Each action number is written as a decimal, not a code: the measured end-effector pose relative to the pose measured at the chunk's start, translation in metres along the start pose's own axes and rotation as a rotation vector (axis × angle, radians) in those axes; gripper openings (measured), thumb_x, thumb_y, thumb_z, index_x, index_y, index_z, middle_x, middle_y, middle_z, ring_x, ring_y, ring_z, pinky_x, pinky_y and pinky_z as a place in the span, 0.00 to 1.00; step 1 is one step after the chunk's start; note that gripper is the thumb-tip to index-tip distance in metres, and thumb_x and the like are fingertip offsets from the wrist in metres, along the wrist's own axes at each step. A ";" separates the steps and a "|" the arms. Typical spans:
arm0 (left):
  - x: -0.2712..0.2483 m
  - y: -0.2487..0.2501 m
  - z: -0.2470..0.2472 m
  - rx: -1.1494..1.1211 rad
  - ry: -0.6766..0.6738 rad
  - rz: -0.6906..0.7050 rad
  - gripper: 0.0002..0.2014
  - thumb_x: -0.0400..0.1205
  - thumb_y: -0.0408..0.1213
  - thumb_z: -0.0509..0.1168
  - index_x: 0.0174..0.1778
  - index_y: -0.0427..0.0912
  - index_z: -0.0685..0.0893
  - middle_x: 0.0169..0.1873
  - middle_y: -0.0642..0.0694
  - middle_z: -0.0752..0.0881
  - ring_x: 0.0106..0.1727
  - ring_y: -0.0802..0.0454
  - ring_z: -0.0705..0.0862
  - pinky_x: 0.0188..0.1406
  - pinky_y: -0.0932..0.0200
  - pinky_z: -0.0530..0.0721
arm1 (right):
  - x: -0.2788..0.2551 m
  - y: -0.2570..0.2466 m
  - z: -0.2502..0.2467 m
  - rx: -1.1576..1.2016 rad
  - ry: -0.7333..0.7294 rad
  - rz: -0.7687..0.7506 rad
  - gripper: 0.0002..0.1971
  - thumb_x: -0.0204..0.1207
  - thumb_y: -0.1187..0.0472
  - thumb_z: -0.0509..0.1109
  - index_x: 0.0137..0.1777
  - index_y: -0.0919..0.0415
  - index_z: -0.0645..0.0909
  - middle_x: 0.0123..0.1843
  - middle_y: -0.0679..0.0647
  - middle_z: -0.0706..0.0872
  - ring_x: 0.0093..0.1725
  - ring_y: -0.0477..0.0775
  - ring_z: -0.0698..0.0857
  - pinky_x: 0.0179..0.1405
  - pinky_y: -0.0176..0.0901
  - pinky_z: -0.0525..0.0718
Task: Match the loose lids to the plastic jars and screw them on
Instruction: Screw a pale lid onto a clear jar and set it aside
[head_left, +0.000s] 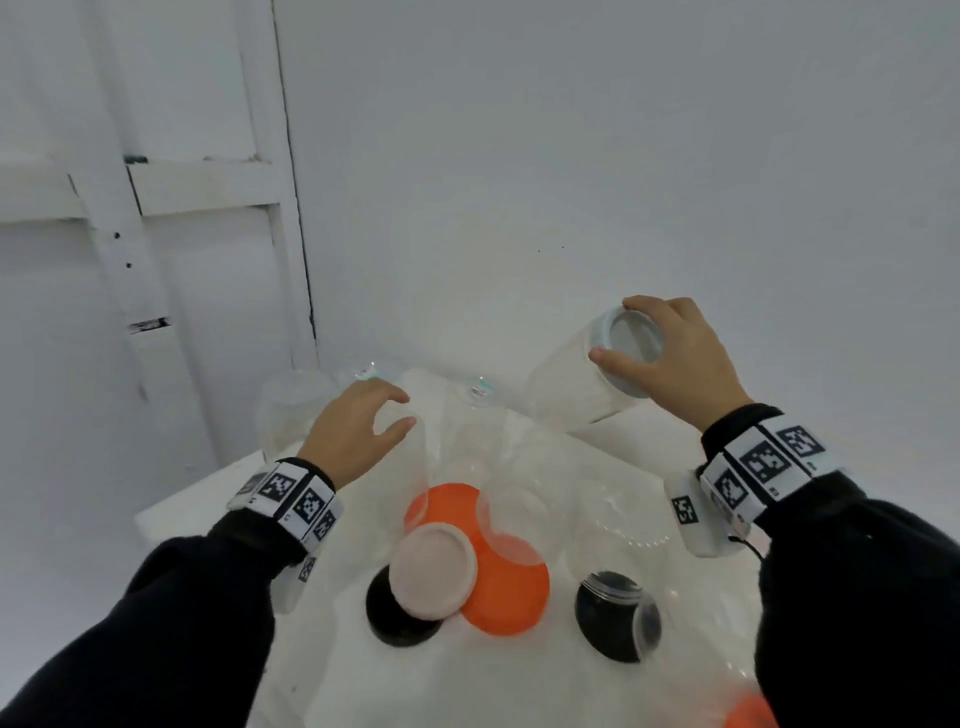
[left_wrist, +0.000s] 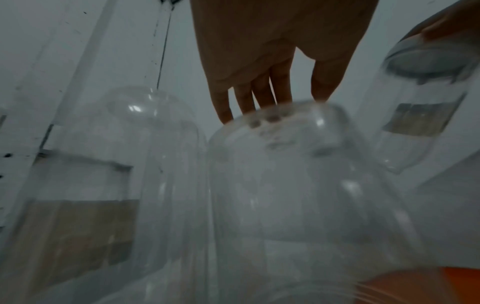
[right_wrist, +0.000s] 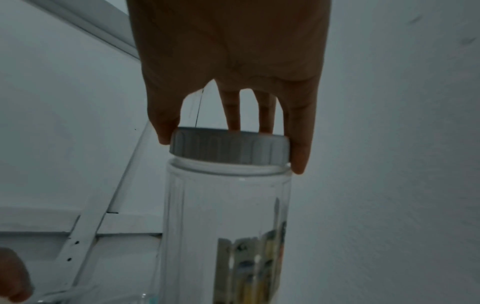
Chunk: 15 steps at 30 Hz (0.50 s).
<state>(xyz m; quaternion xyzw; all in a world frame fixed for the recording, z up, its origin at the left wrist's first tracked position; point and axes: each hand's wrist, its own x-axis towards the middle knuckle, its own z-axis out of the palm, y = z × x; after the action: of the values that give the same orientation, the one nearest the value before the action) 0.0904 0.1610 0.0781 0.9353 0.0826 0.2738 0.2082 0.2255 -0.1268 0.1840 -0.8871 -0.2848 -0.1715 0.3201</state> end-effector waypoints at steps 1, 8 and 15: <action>0.007 -0.005 0.001 0.006 -0.023 0.015 0.14 0.80 0.45 0.67 0.57 0.39 0.83 0.57 0.46 0.84 0.63 0.48 0.78 0.61 0.59 0.70 | 0.011 -0.001 0.010 -0.008 -0.008 0.009 0.34 0.66 0.40 0.75 0.71 0.50 0.72 0.68 0.55 0.73 0.65 0.57 0.75 0.60 0.49 0.75; 0.029 -0.029 0.019 -0.012 -0.211 0.051 0.19 0.81 0.54 0.60 0.59 0.45 0.82 0.58 0.53 0.82 0.61 0.55 0.78 0.58 0.63 0.73 | 0.071 -0.010 0.056 -0.016 -0.054 0.084 0.33 0.68 0.41 0.73 0.72 0.50 0.71 0.70 0.55 0.71 0.67 0.57 0.74 0.61 0.49 0.74; 0.023 -0.041 0.023 -0.135 -0.150 0.095 0.31 0.72 0.62 0.46 0.58 0.48 0.82 0.57 0.57 0.82 0.59 0.61 0.77 0.53 0.71 0.68 | 0.122 -0.017 0.098 -0.029 -0.163 0.085 0.33 0.69 0.44 0.75 0.73 0.53 0.71 0.70 0.57 0.70 0.68 0.58 0.73 0.59 0.45 0.71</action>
<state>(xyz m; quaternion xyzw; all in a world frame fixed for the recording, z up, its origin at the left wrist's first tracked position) 0.1212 0.1960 0.0535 0.9399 0.0035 0.2176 0.2633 0.3220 -0.0020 0.1792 -0.9139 -0.2696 -0.0891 0.2901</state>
